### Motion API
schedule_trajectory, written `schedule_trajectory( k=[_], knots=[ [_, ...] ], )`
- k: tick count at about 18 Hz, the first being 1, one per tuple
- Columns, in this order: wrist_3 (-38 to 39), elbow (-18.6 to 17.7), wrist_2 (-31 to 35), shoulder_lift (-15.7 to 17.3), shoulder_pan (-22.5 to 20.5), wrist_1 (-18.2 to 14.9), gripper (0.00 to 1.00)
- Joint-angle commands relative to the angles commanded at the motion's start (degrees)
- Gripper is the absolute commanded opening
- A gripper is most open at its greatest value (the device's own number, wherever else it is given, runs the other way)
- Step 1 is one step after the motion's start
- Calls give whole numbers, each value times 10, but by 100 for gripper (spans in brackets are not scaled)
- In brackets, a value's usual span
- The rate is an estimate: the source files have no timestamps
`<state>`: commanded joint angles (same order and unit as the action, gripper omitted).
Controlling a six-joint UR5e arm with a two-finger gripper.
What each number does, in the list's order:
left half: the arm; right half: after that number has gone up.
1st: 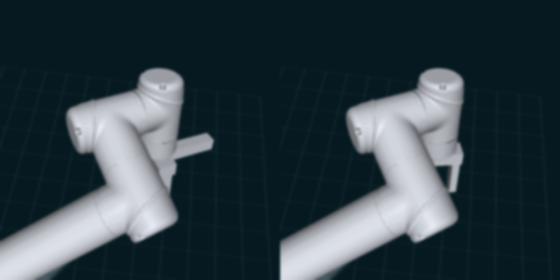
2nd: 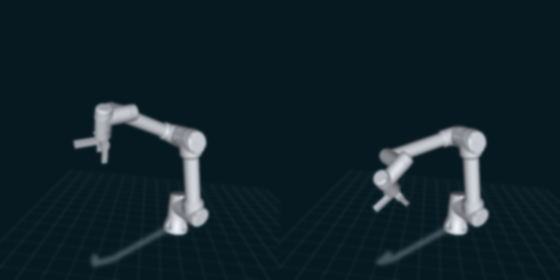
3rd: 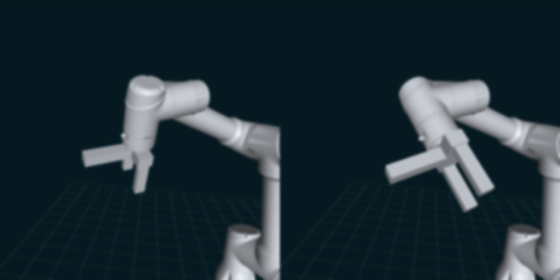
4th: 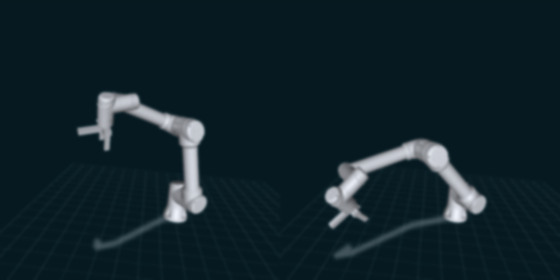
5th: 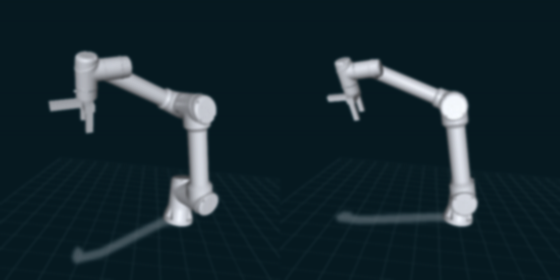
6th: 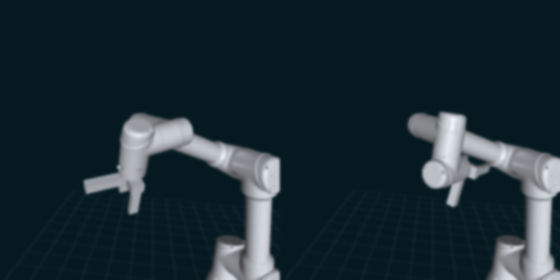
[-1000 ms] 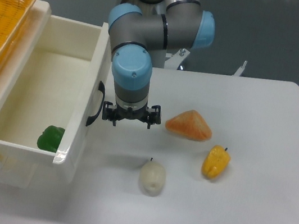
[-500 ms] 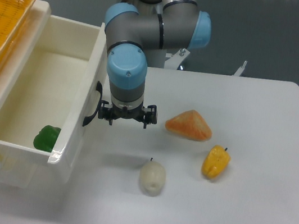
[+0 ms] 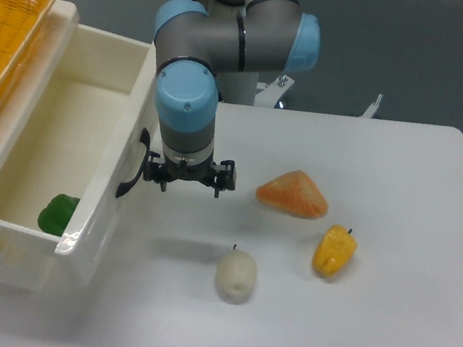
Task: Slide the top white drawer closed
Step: 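Push the drawer front with the gripper, sliding the drawer into the cabinet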
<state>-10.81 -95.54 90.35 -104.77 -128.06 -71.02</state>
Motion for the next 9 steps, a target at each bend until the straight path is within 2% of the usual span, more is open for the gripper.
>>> schedule_trajectory(
  k=[9],
  knots=[
    [9, 2, 0, 5, 16, -1, 100]
  ],
)
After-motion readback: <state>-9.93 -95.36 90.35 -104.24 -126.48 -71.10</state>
